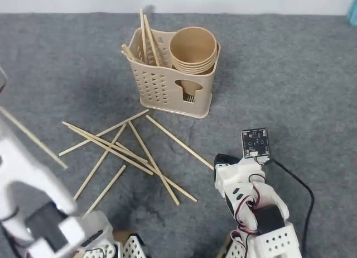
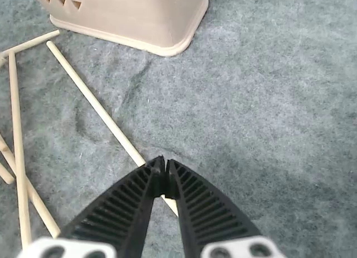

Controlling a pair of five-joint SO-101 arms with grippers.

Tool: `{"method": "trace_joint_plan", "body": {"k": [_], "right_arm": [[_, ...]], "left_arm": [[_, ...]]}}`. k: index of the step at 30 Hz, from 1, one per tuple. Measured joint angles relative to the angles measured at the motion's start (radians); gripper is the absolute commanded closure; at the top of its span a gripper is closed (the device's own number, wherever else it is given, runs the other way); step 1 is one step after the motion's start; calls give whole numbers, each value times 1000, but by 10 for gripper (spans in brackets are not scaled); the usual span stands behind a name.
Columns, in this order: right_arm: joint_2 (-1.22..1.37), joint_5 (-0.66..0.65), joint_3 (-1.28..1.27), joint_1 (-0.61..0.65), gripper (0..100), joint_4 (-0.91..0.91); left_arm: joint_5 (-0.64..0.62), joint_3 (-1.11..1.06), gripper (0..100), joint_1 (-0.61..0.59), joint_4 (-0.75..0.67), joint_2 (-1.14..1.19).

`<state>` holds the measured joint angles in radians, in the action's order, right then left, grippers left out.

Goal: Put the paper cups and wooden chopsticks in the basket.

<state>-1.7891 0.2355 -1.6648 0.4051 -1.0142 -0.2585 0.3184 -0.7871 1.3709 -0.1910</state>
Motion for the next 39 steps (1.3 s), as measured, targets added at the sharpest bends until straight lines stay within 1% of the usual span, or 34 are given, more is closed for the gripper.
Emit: {"method": "trace_joint_plan", "body": {"k": [4, 6, 10, 16, 23, 26, 28, 30, 32, 35, 39], "right_arm": [[0, 0, 0, 0, 991, 0], [0, 0, 0, 0, 991, 0], [0, 0, 0, 0, 991, 0], [0, 0, 0, 0, 991, 0], [0, 0, 0, 0, 991, 0], [0, 0, 0, 0, 991, 0], [0, 0, 0, 0, 991, 0], [0, 0, 0, 0, 991, 0], [0, 0, 0, 0, 991, 0], [0, 0, 0, 0, 991, 0], [0, 0, 0, 0, 991, 0]], "left_arm": [[23, -230, 989, 2, -124, -212], [29, -367, 988, 5, -210, -325], [34, -623, 988, 54, -393, -526], [34, -902, 988, 155, -752, -776], [34, -1151, 988, 278, -1185, -1005], [34, -1208, 988, 341, -1363, -1037], [32, -1209, 988, 384, -1473, -1040], [32, -1209, 988, 430, -1556, -1054], [31, -1198, 988, 485, -1591, -1056], [37, -1168, 988, 568, -1603, -1048], [161, -1096, 988, 712, -1614, -1016]]}}
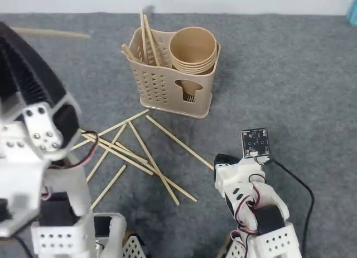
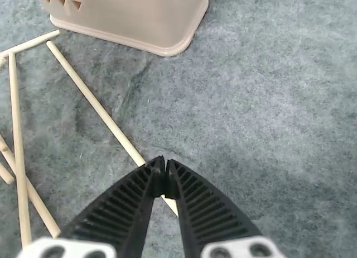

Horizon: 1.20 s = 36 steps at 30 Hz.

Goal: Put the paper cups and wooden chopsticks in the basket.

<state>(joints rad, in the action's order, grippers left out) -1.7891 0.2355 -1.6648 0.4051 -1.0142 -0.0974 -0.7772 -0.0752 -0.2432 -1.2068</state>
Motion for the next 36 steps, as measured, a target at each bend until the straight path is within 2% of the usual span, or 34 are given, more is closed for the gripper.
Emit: {"method": "trace_joint_plan", "body": {"k": [4, 12, 14, 20, 30, 36], "right_arm": [[0, 0, 0, 0, 991, 0], [0, 0, 0, 0, 991, 0], [0, 0, 0, 0, 991, 0], [0, 0, 0, -6, 991, 0], [0, 0, 0, -5, 991, 0], [0, 0, 0, -5, 991, 0]], "left_arm": [[130, 101, 988, 106, -2, 137], [147, 229, 988, 167, -2, 443], [143, 229, 988, 169, -2, 499], [26, 229, 988, 169, -8, 637], [12, 203, 986, 169, -224, 875], [3, 175, 814, 169, -175, 905]]}}
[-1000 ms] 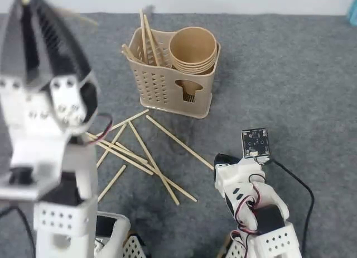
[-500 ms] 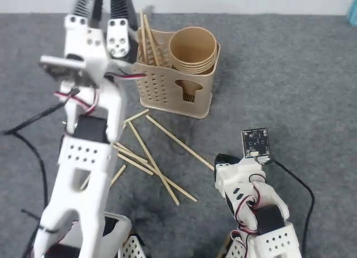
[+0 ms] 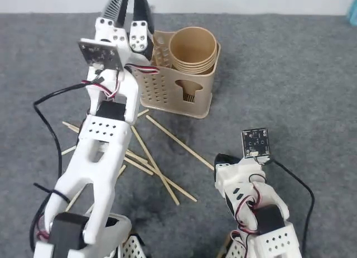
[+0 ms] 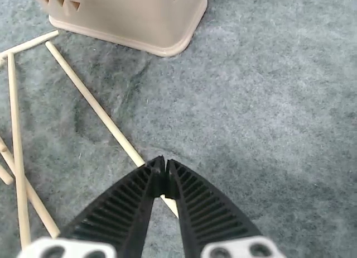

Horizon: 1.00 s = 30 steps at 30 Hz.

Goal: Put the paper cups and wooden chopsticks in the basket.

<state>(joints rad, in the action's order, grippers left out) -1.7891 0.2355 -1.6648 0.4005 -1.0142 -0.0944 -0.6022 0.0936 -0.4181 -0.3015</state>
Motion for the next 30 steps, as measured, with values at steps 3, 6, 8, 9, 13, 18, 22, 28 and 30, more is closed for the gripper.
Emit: {"method": "trace_joint_plan", "body": {"k": [3, 6, 8, 9, 13, 18, 22, 28, 30], "right_arm": [[0, 0, 0, 0, 991, 0], [0, 0, 0, 0, 991, 0], [0, 0, 0, 0, 991, 0], [0, 0, 0, 0, 991, 0], [0, 0, 0, 0, 991, 0], [0, 0, 0, 0, 991, 0], [0, 0, 0, 0, 991, 0], [0, 0, 0, 2, 991, 0], [0, 0, 0, 2, 991, 0]], "left_arm": [[-34, 0, 806, 0, 78, 0], [-61, 0, 806, -5, 140, 0], [-68, 0, 806, -8, 175, -21], [-68, 0, 806, -8, 195, -40], [-74, 0, 806, -11, 308, -155], [-74, 2, 804, -63, 491, -331], [-146, 68, 802, -180, 701, -431], [-279, 259, 801, -390, 1149, -476], [-330, 288, 801, -433, 1287, -483]]}}
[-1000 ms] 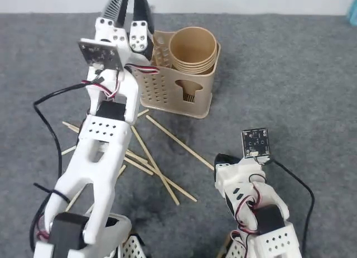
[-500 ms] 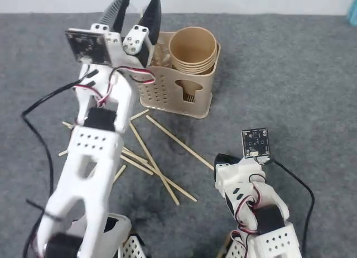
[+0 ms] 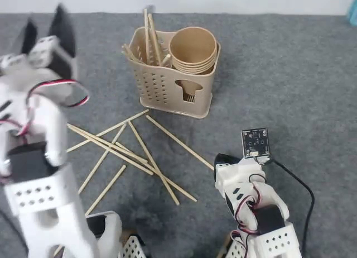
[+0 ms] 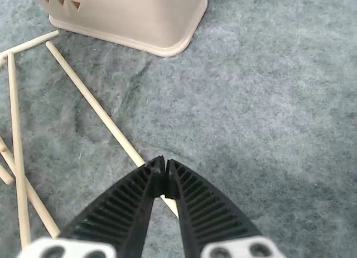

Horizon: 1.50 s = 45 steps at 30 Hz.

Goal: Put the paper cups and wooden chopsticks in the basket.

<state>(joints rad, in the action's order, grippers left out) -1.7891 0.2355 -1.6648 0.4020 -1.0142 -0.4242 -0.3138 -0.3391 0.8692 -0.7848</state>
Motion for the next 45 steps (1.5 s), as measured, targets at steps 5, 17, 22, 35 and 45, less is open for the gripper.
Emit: {"method": "trace_joint_plan", "body": {"k": [5, 17, 22, 35, 45], "right_arm": [[0, 0, 0, 0, 991, 0], [0, 0, 0, 0, 989, 0], [0, -64, 0, 0, 987, 0], [0, -373, 0, 198, 915, 0], [189, -387, 126, 307, 917, 147]], "left_arm": [[-74, -5, 801, -80, 170, -5], [-78, -519, 803, -241, 83, -8], [-83, -786, 803, -296, -147, -8], [133, -1020, 803, -328, -209, -8], [140, -1020, 801, -334, -210, -8]]}}
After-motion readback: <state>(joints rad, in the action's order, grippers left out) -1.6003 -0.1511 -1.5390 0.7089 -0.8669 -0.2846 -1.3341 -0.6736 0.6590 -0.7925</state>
